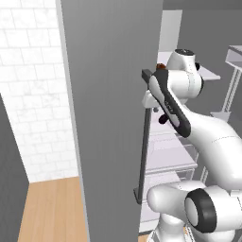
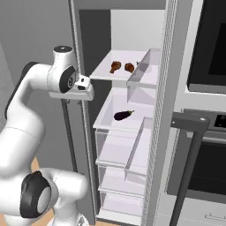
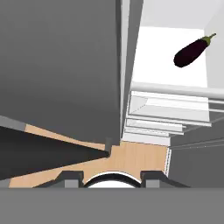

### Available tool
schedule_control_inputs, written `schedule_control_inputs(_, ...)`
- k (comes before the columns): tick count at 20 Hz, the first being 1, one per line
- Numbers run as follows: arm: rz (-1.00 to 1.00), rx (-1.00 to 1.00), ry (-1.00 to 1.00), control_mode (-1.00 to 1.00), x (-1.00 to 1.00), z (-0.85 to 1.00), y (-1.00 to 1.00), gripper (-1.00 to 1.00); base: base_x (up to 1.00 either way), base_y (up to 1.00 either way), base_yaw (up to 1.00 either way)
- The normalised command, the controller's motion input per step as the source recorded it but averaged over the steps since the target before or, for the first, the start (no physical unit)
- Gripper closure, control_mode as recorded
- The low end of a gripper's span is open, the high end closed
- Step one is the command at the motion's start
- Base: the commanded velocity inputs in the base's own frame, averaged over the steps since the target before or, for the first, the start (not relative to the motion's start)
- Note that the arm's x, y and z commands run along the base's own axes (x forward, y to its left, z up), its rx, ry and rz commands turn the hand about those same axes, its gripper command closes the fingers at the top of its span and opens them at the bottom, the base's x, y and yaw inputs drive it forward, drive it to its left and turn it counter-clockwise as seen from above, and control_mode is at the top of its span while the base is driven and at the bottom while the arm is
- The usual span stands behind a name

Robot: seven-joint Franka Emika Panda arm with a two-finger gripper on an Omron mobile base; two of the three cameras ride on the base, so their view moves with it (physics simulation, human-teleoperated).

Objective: Place one eggplant and one chicken drumstick in each tupperware on the nearby counter, to pack two identical lunches.

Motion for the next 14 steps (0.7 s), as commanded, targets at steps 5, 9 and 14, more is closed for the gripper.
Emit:
schedule_control_inputs(5,-0.17,0.08,-0.21,-1.0,-0.55,-0.44,-0.76,-1.0,0.0,0.0,0.0)
schedule_control_inputs(9,-0.27,0.09,-0.19,-1.0,-0.16,-0.44,-0.92,-1.0,0.0,0.0,0.0)
schedule_control_inputs(14,-0.21,0.09,-0.02,-1.0,0.43,-0.3,-0.22,-1.0,0.0,0.0,0.0)
